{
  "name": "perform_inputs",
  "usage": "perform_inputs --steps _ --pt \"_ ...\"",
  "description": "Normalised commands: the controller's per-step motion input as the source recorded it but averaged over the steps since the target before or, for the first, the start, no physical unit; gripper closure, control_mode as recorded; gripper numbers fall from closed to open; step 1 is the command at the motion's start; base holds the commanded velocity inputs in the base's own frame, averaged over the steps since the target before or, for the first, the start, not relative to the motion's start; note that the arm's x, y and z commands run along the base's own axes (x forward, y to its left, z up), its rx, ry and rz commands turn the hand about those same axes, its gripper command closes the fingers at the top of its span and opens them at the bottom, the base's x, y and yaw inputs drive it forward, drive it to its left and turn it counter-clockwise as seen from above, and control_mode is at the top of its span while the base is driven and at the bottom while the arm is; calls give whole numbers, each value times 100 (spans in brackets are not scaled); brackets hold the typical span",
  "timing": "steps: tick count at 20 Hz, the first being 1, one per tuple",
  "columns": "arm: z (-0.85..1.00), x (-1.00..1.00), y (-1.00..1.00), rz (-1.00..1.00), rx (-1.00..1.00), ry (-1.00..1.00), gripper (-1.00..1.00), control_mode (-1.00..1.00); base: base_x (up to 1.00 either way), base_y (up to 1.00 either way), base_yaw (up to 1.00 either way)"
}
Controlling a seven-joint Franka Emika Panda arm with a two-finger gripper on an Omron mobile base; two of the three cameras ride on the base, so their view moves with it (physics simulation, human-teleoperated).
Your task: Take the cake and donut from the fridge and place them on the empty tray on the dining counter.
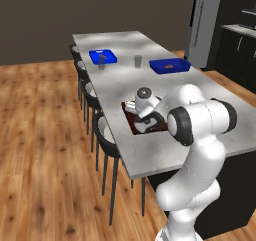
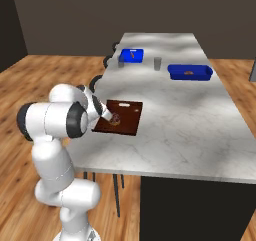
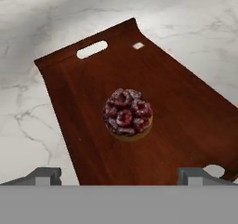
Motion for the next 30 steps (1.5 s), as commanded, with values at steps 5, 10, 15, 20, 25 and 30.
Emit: perform_inputs --steps 5,10,15,20,25,30 --pt "57 -55 0 0 -3 6 -100 -100 0 0 0" --pt "59 -72 0 0 1 17 -100 -100 0 0 0" --pt "59 -72 -4 -1 2 22 -100 -100 0 0 0" --pt "5 -100 -34 -1 9 -9 -100 -100 0 0 0" --pt "-8 -100 -32 0 9 -22 -100 -100 0 0 0" --pt "-3 -88 -25 0 10 -18 -100 -100 0 0 0"
